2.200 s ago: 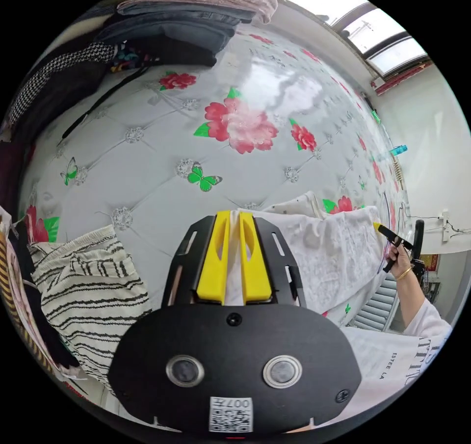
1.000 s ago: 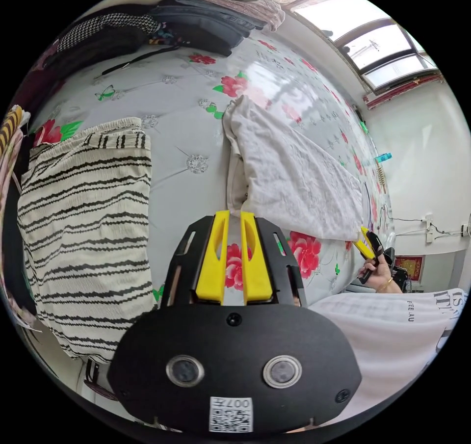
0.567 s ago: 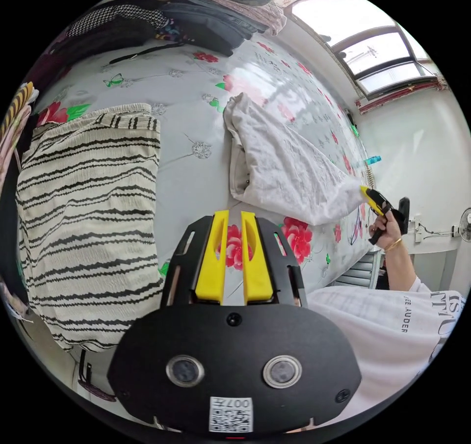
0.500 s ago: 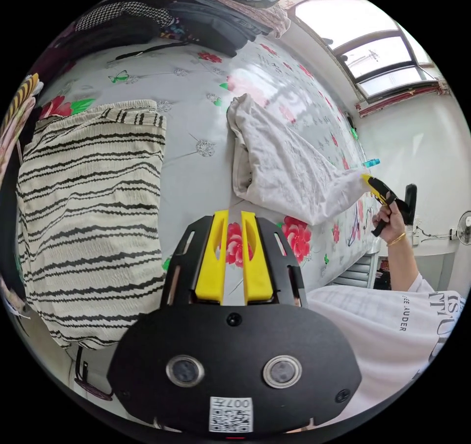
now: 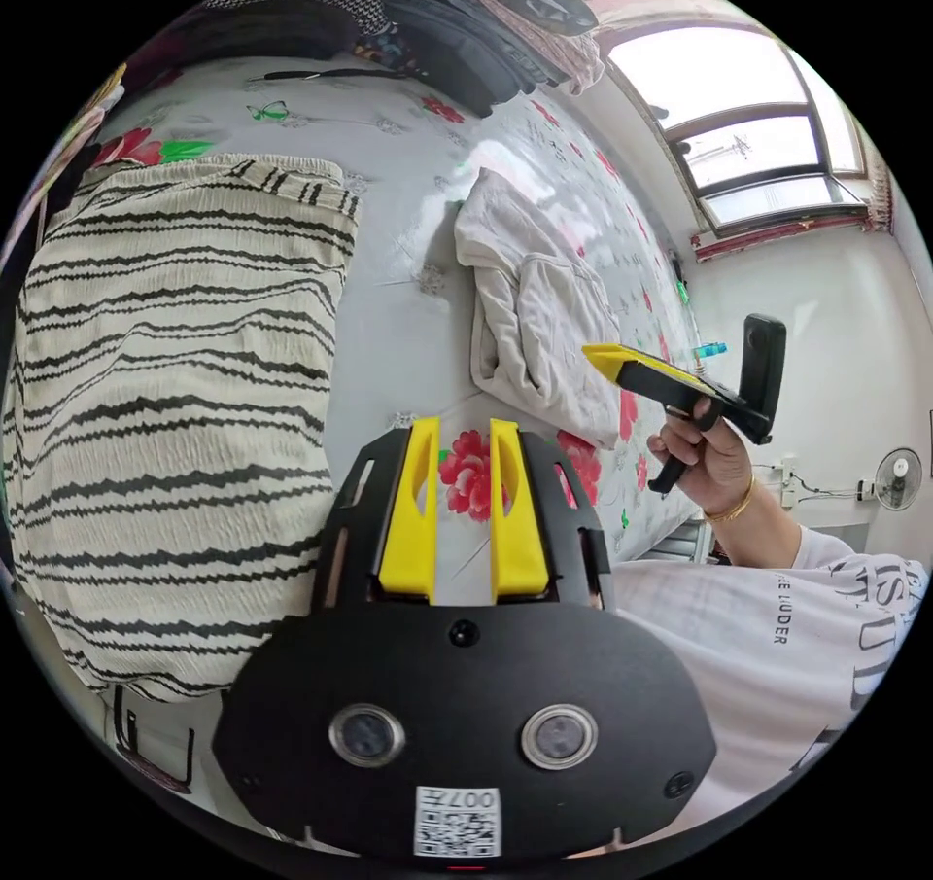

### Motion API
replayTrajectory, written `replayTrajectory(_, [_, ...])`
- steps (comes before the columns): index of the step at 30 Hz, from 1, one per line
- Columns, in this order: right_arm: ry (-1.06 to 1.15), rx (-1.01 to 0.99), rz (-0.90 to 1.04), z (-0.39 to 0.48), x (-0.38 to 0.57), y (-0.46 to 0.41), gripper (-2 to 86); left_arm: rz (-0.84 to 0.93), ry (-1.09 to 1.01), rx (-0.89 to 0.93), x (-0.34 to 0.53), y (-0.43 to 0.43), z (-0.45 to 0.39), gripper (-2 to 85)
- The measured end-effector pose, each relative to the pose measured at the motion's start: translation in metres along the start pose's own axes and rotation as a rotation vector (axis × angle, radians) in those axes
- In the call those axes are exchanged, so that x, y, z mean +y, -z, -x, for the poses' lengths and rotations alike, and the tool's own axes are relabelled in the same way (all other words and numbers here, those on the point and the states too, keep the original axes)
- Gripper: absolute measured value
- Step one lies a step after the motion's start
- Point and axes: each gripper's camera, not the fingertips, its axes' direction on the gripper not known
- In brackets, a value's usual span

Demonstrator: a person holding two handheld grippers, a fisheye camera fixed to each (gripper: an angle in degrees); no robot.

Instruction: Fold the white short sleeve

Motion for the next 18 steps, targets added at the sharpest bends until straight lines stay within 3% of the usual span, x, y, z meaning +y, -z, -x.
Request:
replayTrajectory(7, [-0.384, -0.02, -0.171, -0.148, 0.099, 0.07, 9.1, 0.06, -0.04, 0.18, -0.031, -0.023, -0.013, 16.4])
replayTrajectory(10, [-0.554, -0.103, -0.236, -0.201, 0.148, 0.072, 9.4, 0.105, -0.069, 0.168, -0.044, -0.034, -0.024, 17.7])
replayTrajectory(18, [-0.596, -0.275, -0.254, -0.252, 0.154, 0.028, 5.6, 0.152, -0.026, 0.142, -0.058, -0.04, -0.021, 7.5])
